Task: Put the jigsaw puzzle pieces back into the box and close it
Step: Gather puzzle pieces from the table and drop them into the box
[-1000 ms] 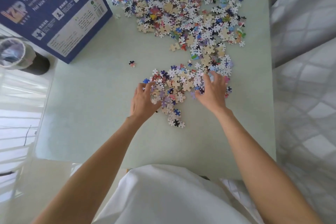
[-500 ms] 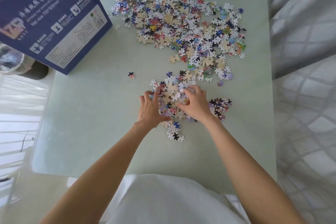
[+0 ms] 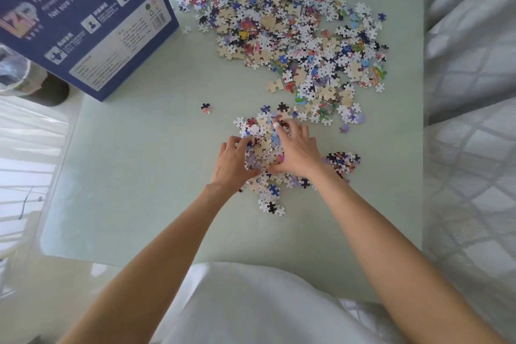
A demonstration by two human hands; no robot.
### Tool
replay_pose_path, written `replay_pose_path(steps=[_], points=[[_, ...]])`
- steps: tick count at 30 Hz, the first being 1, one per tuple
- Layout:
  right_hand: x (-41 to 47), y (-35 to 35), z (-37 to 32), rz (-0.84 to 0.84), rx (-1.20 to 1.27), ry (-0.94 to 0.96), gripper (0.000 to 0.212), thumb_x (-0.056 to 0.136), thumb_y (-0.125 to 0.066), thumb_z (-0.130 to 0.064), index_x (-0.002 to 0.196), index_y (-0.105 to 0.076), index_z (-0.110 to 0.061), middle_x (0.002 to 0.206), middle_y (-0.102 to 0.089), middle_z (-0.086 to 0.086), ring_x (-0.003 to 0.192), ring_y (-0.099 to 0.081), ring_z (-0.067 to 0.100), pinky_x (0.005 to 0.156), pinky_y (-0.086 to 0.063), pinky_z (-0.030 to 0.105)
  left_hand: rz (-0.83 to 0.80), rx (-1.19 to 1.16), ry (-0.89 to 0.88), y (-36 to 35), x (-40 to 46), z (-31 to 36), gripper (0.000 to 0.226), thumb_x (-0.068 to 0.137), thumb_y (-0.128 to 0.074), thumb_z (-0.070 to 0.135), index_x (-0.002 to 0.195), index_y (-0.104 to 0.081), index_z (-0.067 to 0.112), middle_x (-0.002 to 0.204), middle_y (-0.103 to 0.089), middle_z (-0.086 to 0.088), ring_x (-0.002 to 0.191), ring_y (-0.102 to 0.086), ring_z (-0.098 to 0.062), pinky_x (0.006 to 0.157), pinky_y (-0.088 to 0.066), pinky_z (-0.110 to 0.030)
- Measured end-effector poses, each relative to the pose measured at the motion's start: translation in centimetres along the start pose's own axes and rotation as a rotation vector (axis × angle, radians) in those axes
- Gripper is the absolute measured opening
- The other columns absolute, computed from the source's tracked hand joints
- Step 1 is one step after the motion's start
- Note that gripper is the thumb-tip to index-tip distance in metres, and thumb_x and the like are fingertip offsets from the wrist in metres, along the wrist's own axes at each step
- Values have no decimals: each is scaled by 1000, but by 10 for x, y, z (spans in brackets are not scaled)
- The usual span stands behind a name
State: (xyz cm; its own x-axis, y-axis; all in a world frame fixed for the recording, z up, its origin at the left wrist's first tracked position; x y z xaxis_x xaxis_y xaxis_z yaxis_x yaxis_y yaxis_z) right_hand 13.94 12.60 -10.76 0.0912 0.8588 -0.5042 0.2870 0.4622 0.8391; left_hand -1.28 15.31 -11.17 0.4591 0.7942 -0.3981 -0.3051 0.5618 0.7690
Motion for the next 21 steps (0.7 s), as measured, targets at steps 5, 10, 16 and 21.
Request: replay_pose_path(steps=[5, 10, 16, 21], points=[[-1, -4, -17, 91, 87, 22, 91, 68, -78, -41, 138, -26, -15, 135, -30, 11, 117, -39, 27, 74, -47, 27, 28, 27, -44, 5, 0, -1, 60, 83, -66, 26, 137, -42, 17, 131, -46, -8, 117, -45, -25, 97, -32, -27], [-7, -4, -24, 124, 133, 31, 71, 70, -77, -40, 122, -37, -13, 119, -40, 10, 100, -49, 24, 68, -47, 30, 49, -7, -82, 13, -3, -1, 54, 82, -68, 20, 132, -50, 16, 122, -56, -7, 108, -54, -25, 91, -38, -27], [-15, 1, -26, 134, 235, 26, 58, 75, -75, -31, 120, -43, -13, 115, -46, 10, 82, -48, 19, 65, -37, 26, 86, -80, -80, 20, -5, -4, 45, 83, -63, 8, 126, -57, 14, 117, -63, -8, 92, -63, -26, 84, -46, -29], [-19, 3, -22, 208, 211, 12, 50, 80, -72, -28, 120, -47, -13, 102, -57, 5, 82, -57, 22, 62, -37, 26, 106, -88, -28, 26, -8, -15, 50, 80, -56, -4, 124, -60, 18, 122, -61, -8, 84, -63, -26, 79, -48, -26]])
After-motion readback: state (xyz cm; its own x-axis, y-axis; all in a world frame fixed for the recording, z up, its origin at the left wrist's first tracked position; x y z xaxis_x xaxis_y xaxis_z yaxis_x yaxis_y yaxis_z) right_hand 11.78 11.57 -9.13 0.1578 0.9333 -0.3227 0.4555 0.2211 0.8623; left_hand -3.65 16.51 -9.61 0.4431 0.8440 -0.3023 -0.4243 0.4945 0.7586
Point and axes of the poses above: each hand's wrist, its own x-axis towards the middle knuckle, its own y-axis out of the back of the hand, z = x × y, the point moved 4 cm from there along x, towards the middle knuckle
